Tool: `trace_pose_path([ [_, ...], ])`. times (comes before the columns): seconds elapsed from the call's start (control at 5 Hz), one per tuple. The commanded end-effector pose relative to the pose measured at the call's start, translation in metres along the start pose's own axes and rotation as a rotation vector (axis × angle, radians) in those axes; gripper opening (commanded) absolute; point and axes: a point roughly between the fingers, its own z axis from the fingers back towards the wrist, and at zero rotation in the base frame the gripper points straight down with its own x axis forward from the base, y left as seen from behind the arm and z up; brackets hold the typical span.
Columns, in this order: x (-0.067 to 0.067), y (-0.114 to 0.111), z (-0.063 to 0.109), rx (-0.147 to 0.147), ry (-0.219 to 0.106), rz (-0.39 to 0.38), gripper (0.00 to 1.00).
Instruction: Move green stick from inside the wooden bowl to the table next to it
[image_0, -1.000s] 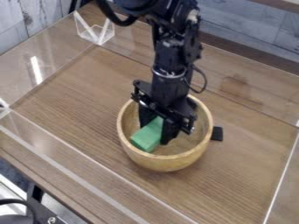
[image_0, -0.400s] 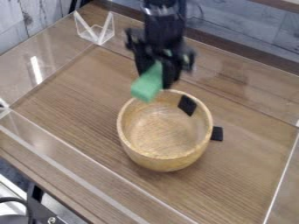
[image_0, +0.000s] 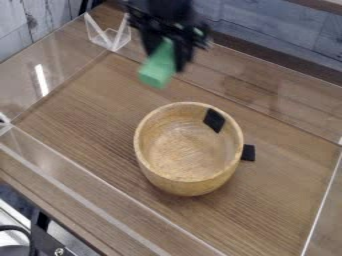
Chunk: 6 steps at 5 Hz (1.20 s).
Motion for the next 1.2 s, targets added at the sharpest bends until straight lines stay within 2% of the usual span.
trace_pose_path([
  [0.0,0.004,-0.030,0.006,0.007,-0.059,-0.024,0.00],
  [0.4,-0.011,0.051,0.002,0.039,-0.052,0.022,0.00],
  [0.8,-0.006,-0.018,-0.009,0.016,-0.065,-0.049,0.00],
  [1.0,-0.011,0.020,-0.011,0.036,-0.066,-0.019,0.00],
])
